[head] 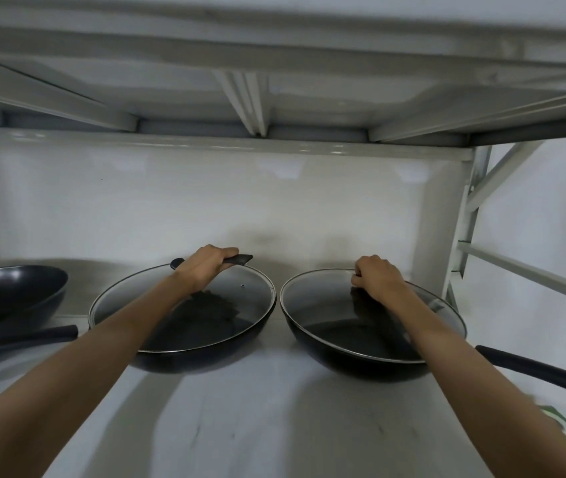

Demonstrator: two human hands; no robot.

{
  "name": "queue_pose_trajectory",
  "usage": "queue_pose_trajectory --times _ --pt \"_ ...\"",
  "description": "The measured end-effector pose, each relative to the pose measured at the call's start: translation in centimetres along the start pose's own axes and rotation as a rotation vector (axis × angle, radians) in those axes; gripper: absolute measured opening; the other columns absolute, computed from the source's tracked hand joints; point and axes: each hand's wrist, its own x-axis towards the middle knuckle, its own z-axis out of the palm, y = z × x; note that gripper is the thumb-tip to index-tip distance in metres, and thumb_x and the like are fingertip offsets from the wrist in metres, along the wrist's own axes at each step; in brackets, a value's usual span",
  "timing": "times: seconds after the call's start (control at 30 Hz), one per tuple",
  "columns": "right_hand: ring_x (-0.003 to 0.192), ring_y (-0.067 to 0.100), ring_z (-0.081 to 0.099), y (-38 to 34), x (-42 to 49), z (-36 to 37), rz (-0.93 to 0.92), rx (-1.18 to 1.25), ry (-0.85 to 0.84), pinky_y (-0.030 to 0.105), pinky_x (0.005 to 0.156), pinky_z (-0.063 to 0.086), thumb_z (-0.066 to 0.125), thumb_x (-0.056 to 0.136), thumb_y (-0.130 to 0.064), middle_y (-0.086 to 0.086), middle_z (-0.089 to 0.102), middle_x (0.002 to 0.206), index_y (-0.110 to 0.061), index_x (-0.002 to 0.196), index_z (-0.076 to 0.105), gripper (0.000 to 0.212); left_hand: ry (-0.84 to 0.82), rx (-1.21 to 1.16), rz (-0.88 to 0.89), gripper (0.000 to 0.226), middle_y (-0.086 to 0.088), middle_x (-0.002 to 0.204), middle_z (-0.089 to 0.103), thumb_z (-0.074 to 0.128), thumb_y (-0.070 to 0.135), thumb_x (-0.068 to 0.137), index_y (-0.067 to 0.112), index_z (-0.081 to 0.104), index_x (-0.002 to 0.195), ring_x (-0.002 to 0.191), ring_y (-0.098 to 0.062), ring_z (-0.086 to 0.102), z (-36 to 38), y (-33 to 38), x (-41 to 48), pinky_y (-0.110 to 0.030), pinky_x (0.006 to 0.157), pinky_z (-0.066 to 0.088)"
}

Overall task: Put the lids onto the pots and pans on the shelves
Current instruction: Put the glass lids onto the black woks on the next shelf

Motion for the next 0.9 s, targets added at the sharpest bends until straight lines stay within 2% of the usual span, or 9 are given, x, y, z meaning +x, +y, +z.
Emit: queue_pose_trajectory --times 0.2,0.3,0.47,0.6,0.73,0.83,0.9 --pt "0.08 0.027 0.056 0.1 0.2 0.2 -0.014 -0.039 0.013 0.033 0.07 0.042 0.054 0.092 -0.02 0.012 0.059 0.09 0.0 0.099 0.061 0.022 0.014 -0.01 0.01 0.025 -0.007 0.065 0.044 0.046 0.025 0.098 0.018 0.038 0.076 0.065 -0.027 0.035 0.1 0.0 0.0 -0.032 0.062 0.031" --pt "0.09 0.029 0.06 0.0 0.1 0.4 -0.027 -0.06 0.007 0.034 0.074 0.045 0.052 0.094 -0.024 0.016 0.064 0.104 -0.002 0.103 0.059 0.025 0.037 -0.029 0.02 0.026 -0.008 0.065 0.044 0.047 0.026 0.098 0.016 0.039 0.076 0.065 -0.027 0.034 0.2 0.2 -0.2 -0.032 0.061 0.03" --pt "0.103 0.033 0.059 -0.1 -0.4 0.7 -0.042 -0.066 0.027 0.032 0.074 0.038 0.05 0.097 -0.031 0.018 0.061 0.114 -0.001 0.11 0.055 0.033 0.069 -0.013 0.034 0.029 -0.002 0.058 0.038 0.047 0.028 0.098 0.014 0.036 0.076 0.065 -0.028 0.034 0.4 0.4 -0.3 -0.033 0.061 0.029" --pt "0.109 0.034 0.056 0.0 -0.8 1.0 -0.043 -0.081 0.03 0.037 0.086 0.046 0.048 0.097 -0.034 0.02 0.056 0.12 -0.001 0.118 0.049 0.039 0.025 0.0 0.043 0.025 -0.007 0.069 0.049 0.047 0.028 0.098 0.016 0.039 0.078 0.065 -0.028 0.041 -0.1 0.7 -0.6 -0.032 0.062 0.033" --pt "0.122 0.035 0.042 -0.4 -0.8 0.6 -0.053 -0.291 0.111 0.039 0.1 0.038 0.05 0.095 -0.032 0.019 0.049 0.131 -0.004 0.124 0.048 0.041 -0.083 0.1 0.024 0.02 -0.004 0.076 0.053 0.047 0.026 0.097 0.019 0.043 0.079 0.07 -0.025 0.048 -1.5 1.1 -0.7 -0.028 0.064 0.034" --pt "0.12 0.033 0.042 -1.6 -0.8 0.2 -0.106 -0.283 0.157 0.038 0.099 0.036 0.051 0.092 -0.023 0.016 0.05 0.128 -0.006 0.12 0.052 0.033 -0.121 0.201 -0.009 0.018 -0.013 0.091 0.059 0.045 0.026 0.097 0.013 0.051 0.086 0.082 -0.028 0.054 -2.4 2.0 -1.0 -0.032 0.069 0.039" --pt "0.117 0.033 0.046 -2.9 -1.3 0.0 -0.154 -0.238 0.136 0.04 0.098 0.037 0.05 0.092 -0.023 0.015 0.054 0.124 -0.007 0.117 0.054 0.03 -0.11 0.262 -0.026 0.022 -0.016 0.104 0.059 0.045 0.023 0.097 0.005 0.057 0.101 0.095 -0.032 0.058 -2.8 2.8 -1.4 -0.037 0.078 0.045"
